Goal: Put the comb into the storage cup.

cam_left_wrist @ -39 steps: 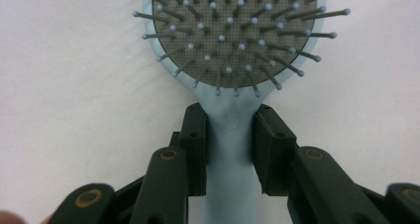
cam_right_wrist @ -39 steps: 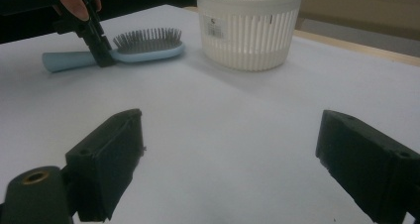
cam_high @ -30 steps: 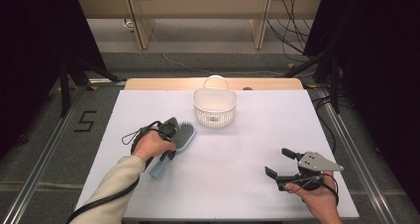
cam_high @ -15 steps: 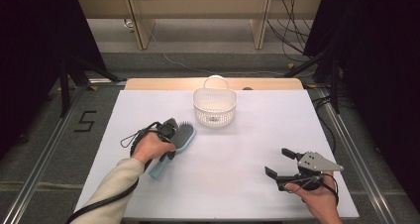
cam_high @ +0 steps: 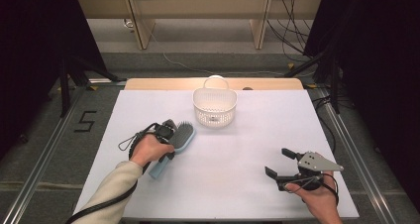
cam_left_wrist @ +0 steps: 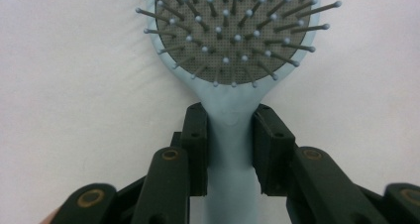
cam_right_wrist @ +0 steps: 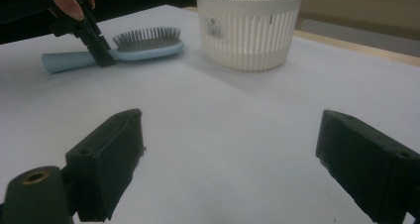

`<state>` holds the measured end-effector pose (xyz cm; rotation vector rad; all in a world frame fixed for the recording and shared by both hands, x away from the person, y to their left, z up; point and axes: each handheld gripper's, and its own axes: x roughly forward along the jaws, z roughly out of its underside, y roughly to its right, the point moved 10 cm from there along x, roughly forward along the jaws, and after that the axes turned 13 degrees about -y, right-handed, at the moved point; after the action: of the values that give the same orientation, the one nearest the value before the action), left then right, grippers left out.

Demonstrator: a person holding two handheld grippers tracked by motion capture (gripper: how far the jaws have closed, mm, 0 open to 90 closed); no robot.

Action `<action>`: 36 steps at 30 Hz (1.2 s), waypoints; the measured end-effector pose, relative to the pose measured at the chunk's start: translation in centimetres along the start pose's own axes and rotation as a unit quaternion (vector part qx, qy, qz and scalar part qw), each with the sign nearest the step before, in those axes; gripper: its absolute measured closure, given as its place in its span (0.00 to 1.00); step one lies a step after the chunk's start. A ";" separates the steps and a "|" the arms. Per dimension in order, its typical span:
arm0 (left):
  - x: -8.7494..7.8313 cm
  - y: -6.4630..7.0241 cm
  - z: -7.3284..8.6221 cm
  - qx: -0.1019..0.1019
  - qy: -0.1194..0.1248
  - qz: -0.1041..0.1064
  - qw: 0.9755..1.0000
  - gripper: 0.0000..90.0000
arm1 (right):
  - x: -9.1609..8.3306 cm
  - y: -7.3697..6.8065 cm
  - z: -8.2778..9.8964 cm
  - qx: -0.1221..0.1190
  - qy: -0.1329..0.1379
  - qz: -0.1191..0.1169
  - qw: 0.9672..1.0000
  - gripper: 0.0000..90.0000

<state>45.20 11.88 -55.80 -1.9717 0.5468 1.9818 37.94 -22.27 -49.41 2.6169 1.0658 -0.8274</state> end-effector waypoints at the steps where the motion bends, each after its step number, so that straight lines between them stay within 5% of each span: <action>1: 0.0 0.0 0.0 -0.001 0.002 0.000 1.000 0.78 | 0.0 0.0 0.0 -0.001 0.000 0.000 1.000 0.13; 16: -1.2 -0.6 -0.2 -0.015 0.051 0.003 0.999 0.78 | 0.0 0.0 0.0 -0.001 0.001 0.000 1.000 0.13; 36: -2.8 -0.6 0.0 -0.005 0.091 0.004 0.996 0.78 | -0.1 0.0 0.0 -0.003 0.000 0.001 1.000 0.13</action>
<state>45.50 12.62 -53.04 -2.1723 0.5869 1.8240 37.90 -22.34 -49.38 2.6136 1.0639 -0.8223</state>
